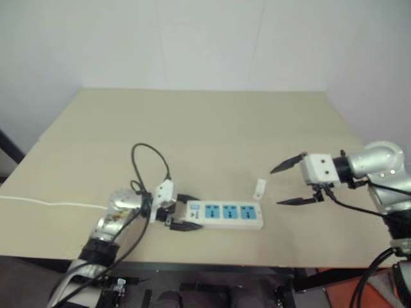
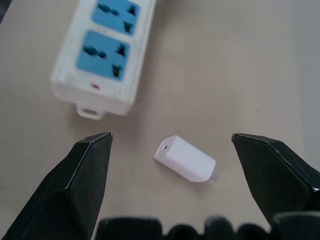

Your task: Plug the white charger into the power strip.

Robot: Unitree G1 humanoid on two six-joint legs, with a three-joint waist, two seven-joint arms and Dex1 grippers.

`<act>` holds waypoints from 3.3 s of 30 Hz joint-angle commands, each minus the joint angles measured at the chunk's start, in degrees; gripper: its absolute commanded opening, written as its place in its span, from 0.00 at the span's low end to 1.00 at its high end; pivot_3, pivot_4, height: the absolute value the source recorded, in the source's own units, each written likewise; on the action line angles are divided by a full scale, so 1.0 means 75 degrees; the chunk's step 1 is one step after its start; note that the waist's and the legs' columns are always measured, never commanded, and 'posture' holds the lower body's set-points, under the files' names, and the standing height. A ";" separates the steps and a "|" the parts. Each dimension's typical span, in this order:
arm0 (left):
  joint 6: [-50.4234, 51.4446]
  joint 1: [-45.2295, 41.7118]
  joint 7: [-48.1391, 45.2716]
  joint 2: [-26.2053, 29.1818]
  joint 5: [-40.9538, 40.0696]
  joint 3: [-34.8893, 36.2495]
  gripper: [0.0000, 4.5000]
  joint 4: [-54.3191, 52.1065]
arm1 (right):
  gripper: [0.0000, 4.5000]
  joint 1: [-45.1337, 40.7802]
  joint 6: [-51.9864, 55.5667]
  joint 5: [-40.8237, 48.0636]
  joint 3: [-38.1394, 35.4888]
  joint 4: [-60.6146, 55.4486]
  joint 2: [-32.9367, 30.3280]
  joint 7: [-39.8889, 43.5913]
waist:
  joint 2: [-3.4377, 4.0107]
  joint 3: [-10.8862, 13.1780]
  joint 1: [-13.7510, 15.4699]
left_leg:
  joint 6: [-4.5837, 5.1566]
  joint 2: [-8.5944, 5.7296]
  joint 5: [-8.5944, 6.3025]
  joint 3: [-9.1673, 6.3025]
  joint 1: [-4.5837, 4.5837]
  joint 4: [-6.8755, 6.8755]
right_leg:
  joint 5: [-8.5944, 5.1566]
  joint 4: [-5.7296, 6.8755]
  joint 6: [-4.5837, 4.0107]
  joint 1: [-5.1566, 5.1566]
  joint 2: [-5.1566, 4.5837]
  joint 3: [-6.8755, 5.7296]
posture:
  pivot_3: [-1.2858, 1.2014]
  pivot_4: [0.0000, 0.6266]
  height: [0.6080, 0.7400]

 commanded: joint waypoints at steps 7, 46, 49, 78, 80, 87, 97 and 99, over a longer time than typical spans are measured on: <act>-0.1415 -0.0109 -0.0005 -0.0273 0.0537 -0.0455 0.73 0.1300 | 1.00 -0.1647 -0.2063 -0.0991 0.1100 0.1606 0.0275 0.0689 | 0.0005 -0.0003 0.0002 | 0.0000 0.0000 0.0000 0.0003 0.0026 0.0000 | 0.0002 0.0004 -0.0003 0.0020 -0.0001 0.0002 | 0.52 0.24 1.00; -0.0034 -0.0118 -0.0352 -0.0004 0.0405 -0.0685 0.73 0.0365 | 1.00 -0.5062 -0.7244 -0.5752 0.4128 0.6673 0.2642 -0.2138 | 0.0018 0.0003 -0.0048 | 0.0000 -0.0001 0.0000 -0.0002 0.0023 -0.0005 | -0.0005 0.0035 -0.0016 -0.0003 0.0000 0.0000 | 0.52 0.24 1.00; -0.0013 -0.0095 -0.0329 0.0019 0.0404 -0.0682 0.73 0.0315 | 1.00 -0.5058 -0.7327 -0.6073 0.4311 0.6760 0.2685 -0.2368 | 0.0018 0.0003 -0.0049 | 0.0000 -0.0002 0.0000 -0.0002 0.0023 -0.0005 | -0.0005 0.0035 -0.0016 -0.0004 0.0000 0.0001 | 0.52 0.24 1.00; -0.0138 -0.0210 -0.0315 0.0062 0.0428 -0.0694 0.73 0.0603 | 0.26 -0.2378 -0.0006 0.1604 0.0464 0.1541 0.1938 -0.0697 | 0.0019 0.0003 -0.0092 | 0.0001 0.0001 0.0000 -0.0029 0.0043 -0.0004 | -0.0005 0.0033 -0.0018 0.0043 0.0000 -0.0017 | 0.52 0.24 1.00; -0.0147 -0.0227 -0.0320 0.0064 0.0437 -0.0699 0.73 0.0623 | 0.26 -0.1681 0.1523 0.2225 0.0071 0.0313 0.1910 -0.1301 | 0.0020 0.0003 -0.0043 | 0.0002 -0.0004 0.0000 -0.0027 0.0033 -0.0002 | -0.0005 0.0034 -0.0018 0.0028 -0.0003 -0.0014 | 0.52 0.24 1.00; -0.0145 -0.0376 -0.0321 0.0095 0.0437 -0.0654 0.73 0.0742 | 0.26 0.0132 0.4831 0.3894 -0.0728 -0.2406 0.2443 -0.3148 | 0.0020 0.0001 -0.0026 | 0.0002 -0.0001 0.0000 -0.0024 0.0020 0.0000 | -0.0005 0.0041 -0.0020 0.0009 0.0001 -0.0011 | 0.52 0.24 1.00; -0.0069 -0.0349 -0.0231 0.0233 0.0408 -0.0556 0.73 0.0698 | 0.26 0.1520 0.4695 0.3062 -0.0057 -0.2763 0.3789 -0.3851 | 0.0015 -0.0002 -0.0043 | 0.0002 0.0002 0.0000 -0.0021 0.0014 0.0001 | -0.0007 0.0039 -0.0014 0.0001 0.0007 -0.0012 | 0.52 0.24 1.00; -0.0045 -0.0331 -0.0217 0.0255 0.0399 -0.0546 0.73 0.0676 | 0.26 0.1605 0.4656 0.2972 0.0011 -0.2803 0.3929 -0.3812 | 0.0015 -0.0002 -0.0043 | 0.0002 0.0001 0.0000 -0.0021 0.0012 0.0001 | -0.0008 0.0037 -0.0013 0.0001 0.0007 -0.0012 | 0.52 0.24 1.00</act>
